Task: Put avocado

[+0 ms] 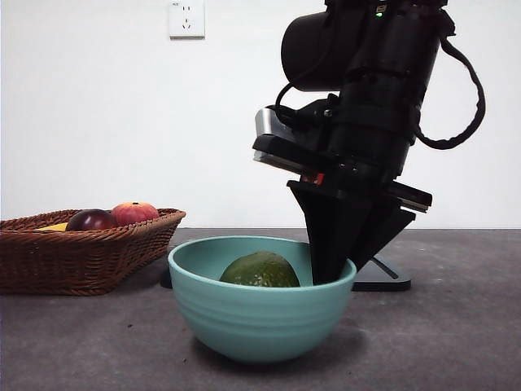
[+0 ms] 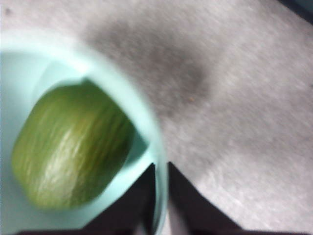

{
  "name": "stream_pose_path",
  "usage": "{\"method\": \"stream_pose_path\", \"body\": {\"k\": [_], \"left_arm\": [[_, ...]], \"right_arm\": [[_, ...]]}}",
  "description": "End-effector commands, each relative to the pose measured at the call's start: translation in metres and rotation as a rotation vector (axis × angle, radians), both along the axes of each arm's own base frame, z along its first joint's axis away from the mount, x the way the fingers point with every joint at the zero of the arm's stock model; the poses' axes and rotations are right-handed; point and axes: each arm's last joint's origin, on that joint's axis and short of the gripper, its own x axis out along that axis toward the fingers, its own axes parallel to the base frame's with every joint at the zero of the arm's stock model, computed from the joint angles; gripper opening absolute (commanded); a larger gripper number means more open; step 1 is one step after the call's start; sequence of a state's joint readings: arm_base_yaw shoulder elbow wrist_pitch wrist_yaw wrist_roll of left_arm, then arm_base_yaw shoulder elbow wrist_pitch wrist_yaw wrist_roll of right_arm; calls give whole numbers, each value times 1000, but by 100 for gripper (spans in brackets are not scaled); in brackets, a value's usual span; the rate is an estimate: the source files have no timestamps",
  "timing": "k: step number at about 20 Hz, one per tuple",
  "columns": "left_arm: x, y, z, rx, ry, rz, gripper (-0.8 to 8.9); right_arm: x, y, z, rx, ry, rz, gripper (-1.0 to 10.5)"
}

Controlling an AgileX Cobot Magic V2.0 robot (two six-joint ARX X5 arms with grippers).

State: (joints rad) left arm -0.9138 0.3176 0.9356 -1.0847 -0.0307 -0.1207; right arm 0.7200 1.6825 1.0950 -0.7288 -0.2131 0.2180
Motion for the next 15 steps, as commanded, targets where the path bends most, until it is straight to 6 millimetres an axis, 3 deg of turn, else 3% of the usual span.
{"method": "stream_pose_path", "body": {"k": [1, 5, 7, 12, 15], "left_arm": [[-1, 1, 3, -11, -16, -5, 503], [-1, 1, 3, -11, -16, -5, 503], [-1, 1, 3, -11, -16, -5, 503], [-1, 1, 3, -12, -16, -5, 503], [-1, 1, 3, -11, -16, -5, 503]], "right_arm": [[2, 7, 2, 0, 1, -6, 6], [15, 9, 28, 9, -2, -74, 6], [32, 6, 44, 6, 2, -118, 6], [96, 0, 70, 1, -23, -227, 6], [138, 3, 68, 14, -35, -263, 6]]}}
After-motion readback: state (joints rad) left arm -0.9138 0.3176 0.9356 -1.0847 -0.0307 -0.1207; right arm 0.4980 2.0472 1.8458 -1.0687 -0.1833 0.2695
